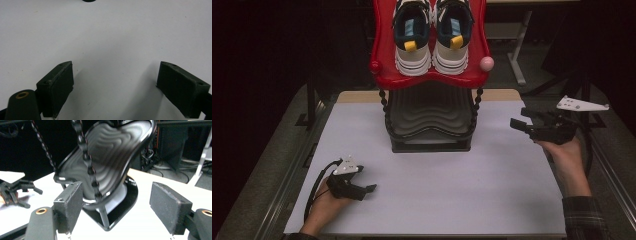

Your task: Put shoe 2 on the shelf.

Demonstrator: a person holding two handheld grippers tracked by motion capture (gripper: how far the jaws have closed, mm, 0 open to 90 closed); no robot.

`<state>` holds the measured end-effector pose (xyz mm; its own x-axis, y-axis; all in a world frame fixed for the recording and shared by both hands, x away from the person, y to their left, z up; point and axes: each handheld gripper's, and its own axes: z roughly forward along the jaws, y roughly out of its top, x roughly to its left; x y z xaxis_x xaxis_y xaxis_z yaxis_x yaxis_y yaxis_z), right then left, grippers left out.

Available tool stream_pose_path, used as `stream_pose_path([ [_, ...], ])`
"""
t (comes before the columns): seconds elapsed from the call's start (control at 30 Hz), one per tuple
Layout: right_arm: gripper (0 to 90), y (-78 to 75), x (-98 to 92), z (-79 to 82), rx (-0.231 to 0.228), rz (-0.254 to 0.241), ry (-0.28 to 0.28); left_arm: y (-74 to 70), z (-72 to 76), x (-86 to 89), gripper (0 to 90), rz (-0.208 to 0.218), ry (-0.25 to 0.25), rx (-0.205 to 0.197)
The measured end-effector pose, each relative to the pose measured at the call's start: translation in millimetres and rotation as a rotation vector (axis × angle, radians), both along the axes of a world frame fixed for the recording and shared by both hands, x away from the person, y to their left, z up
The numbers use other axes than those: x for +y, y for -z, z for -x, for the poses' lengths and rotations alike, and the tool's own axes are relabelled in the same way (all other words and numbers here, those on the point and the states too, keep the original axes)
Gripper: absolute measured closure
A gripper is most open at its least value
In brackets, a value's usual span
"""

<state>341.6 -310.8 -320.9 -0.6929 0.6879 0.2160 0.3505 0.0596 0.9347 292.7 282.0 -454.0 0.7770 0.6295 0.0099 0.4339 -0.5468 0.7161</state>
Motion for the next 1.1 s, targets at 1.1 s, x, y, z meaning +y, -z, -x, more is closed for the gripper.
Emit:
stream_pose_path([
  [1.1,20.9,114.6,-0.1,29.7,0.219,0.223,0.046,-0.1,0.0,0.1,13.1,-0.001,0.001,0.002],
])
